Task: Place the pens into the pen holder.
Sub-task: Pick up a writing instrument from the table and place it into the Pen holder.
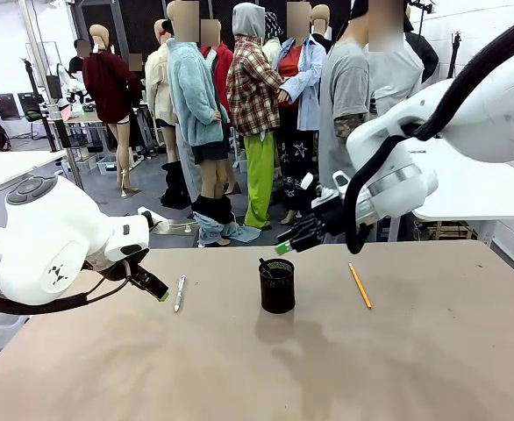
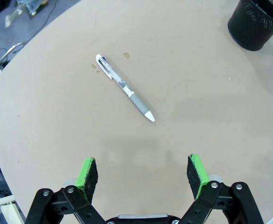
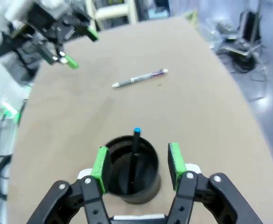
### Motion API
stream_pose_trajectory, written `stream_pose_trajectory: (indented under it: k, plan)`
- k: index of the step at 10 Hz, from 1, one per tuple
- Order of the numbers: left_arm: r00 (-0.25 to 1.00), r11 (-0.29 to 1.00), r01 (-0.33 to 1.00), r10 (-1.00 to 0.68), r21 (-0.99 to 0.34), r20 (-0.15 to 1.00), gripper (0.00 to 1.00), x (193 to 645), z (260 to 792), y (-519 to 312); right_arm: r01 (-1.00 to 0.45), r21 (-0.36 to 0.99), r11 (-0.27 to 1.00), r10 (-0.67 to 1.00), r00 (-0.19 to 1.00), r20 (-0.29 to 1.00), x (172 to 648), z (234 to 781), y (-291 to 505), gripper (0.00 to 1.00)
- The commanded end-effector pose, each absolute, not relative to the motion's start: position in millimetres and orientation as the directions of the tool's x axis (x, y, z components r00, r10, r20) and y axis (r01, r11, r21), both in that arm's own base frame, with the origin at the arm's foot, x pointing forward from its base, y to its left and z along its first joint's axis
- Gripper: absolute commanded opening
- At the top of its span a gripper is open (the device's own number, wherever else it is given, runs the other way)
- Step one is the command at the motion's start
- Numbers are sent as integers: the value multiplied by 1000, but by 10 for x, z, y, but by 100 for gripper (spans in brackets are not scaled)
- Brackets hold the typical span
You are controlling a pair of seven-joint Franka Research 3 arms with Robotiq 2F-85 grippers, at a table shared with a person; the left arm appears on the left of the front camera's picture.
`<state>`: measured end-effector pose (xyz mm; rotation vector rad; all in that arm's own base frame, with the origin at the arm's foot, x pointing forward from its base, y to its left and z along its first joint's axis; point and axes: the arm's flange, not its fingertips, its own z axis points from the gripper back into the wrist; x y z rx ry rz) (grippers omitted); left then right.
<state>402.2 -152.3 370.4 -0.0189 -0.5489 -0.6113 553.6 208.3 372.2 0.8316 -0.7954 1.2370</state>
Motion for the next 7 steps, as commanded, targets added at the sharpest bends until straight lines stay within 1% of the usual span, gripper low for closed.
stream_pose_trajectory:
  k: [1, 2, 3, 4, 5, 6, 7]
  plan:
    - [682, 825, 547, -536, 139, 497, 100, 4025, 3711, -1507, -962, 53, 269, 497, 185, 848, 5411, 3955, 1889, 62]
    - [682, 825, 547, -536, 139, 497, 100, 4025, 3711, -1507, -931, 49, 362, 523, 246, 816, 5424, 4122, 1787, 62]
    - [682, 825, 547, -536, 139, 497, 100, 4025, 3711, -1507, -885, 69, 460, 514, 329, 792, 5457, 4284, 1684, 62]
    - [682, 825, 547, -536, 139, 497, 100, 4025, 3711, -1507, -841, 44, 539, 534, 382, 755, 5480, 4421, 1607, 62]
    - [682, 825, 547, -536, 139, 497, 100, 4025, 3711, -1507, -800, 19, 600, 576, 448, 684, 5503, 4518, 1586, 62]
    - [682, 825, 547, -536, 139, 497, 100, 4025, 3711, -1507, -751, -19, 660, 619, 529, 580, 5535, 4585, 1601, 62]
    - [682, 825, 547, -536, 139, 497, 100, 4025, 3711, -1507, -688, -39, 725, 605, 608, 515, 5635, 4607, 1625, 62]
